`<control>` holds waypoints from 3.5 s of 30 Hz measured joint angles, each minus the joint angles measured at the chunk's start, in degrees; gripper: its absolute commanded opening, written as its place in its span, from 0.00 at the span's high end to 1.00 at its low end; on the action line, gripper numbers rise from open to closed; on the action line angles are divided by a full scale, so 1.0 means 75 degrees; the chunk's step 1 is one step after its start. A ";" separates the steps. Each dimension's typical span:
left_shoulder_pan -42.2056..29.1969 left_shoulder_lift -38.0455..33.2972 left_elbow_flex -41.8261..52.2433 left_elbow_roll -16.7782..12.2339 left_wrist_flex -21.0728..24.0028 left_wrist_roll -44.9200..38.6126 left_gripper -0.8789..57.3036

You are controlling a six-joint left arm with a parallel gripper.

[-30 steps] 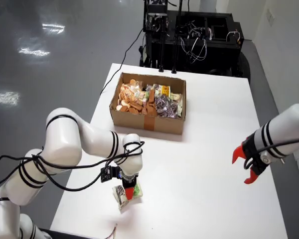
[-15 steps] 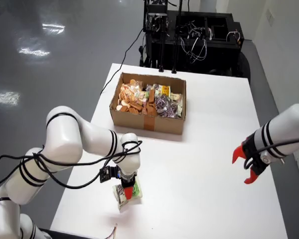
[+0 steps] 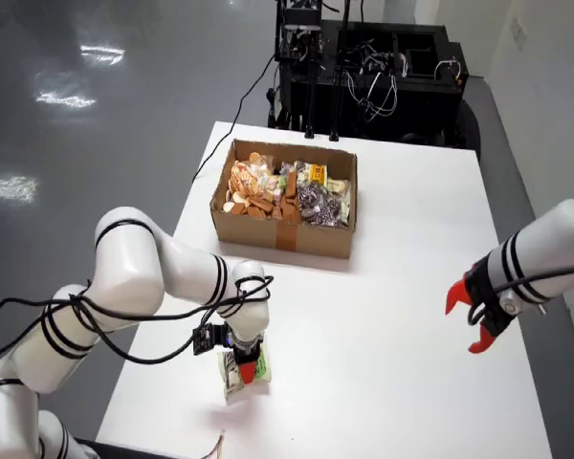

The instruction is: Grasp a snack and put it in the bin.

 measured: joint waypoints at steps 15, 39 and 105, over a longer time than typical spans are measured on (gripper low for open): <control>-0.0053 0.0110 -0.0004 -0.0002 -0.0053 -0.0001 0.77; -0.0177 -0.0210 -0.1090 0.0650 0.0744 0.0814 0.91; 0.2665 0.3251 -1.0164 0.0837 0.0709 0.7845 0.34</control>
